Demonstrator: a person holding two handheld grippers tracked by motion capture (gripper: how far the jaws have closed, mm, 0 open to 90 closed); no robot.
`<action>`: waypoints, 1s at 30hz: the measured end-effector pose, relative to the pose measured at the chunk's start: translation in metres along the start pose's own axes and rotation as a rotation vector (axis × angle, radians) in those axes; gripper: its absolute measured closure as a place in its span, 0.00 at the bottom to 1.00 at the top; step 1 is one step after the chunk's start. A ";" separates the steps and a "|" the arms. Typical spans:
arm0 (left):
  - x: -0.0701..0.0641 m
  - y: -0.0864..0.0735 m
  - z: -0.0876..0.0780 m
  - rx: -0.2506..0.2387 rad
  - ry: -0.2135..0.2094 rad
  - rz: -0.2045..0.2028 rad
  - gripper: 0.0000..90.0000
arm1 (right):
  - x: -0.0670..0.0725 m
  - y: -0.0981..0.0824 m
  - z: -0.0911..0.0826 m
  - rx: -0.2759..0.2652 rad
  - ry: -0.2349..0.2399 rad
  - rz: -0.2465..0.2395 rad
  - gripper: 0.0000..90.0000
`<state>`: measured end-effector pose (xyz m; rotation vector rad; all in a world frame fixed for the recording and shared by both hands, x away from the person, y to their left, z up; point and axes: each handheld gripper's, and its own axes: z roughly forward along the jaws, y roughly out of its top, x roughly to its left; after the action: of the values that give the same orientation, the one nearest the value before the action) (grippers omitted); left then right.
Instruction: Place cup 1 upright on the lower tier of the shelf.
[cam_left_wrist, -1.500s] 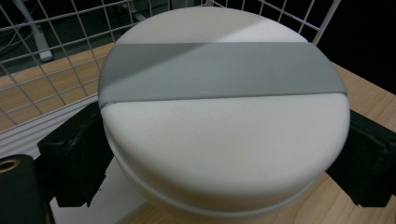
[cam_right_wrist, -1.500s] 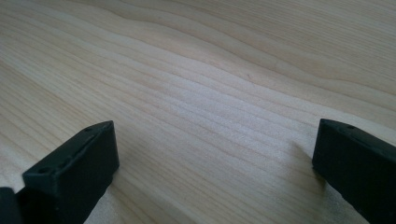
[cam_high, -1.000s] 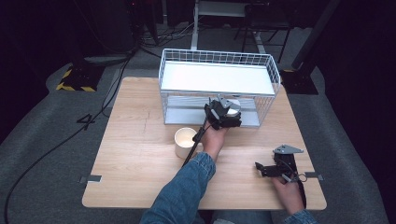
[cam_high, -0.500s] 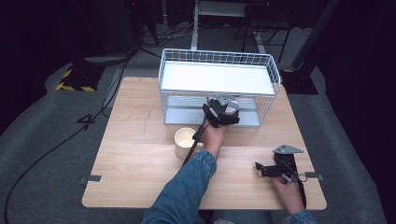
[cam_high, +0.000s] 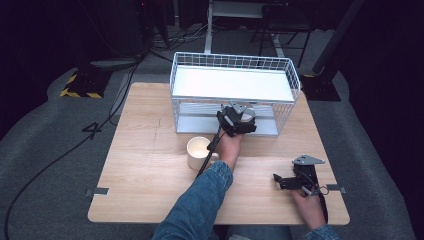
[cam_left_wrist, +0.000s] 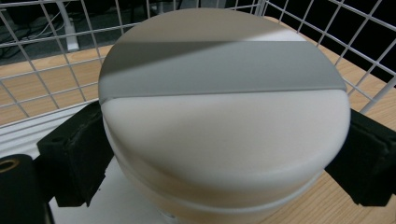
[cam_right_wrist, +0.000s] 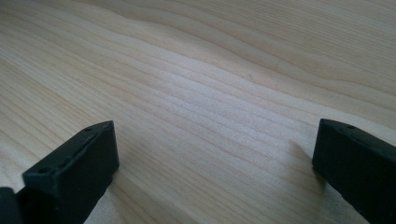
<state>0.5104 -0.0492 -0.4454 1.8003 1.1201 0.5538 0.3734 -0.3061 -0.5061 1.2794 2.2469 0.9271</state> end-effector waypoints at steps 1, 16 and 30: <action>0.000 0.000 0.000 -0.002 0.000 0.001 0.07 | 0.000 0.000 0.000 0.000 0.000 0.000 0.01; -0.001 0.005 -0.007 -0.049 0.005 -0.043 0.00 | 0.000 0.000 0.000 0.000 0.000 0.000 0.01; -0.009 0.012 -0.033 -0.084 -0.015 -0.020 0.00 | 0.000 0.000 0.000 0.000 0.000 0.000 0.01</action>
<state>0.4873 -0.0438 -0.4183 1.7170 1.0874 0.5664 0.3734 -0.3061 -0.5061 1.2795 2.2471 0.9270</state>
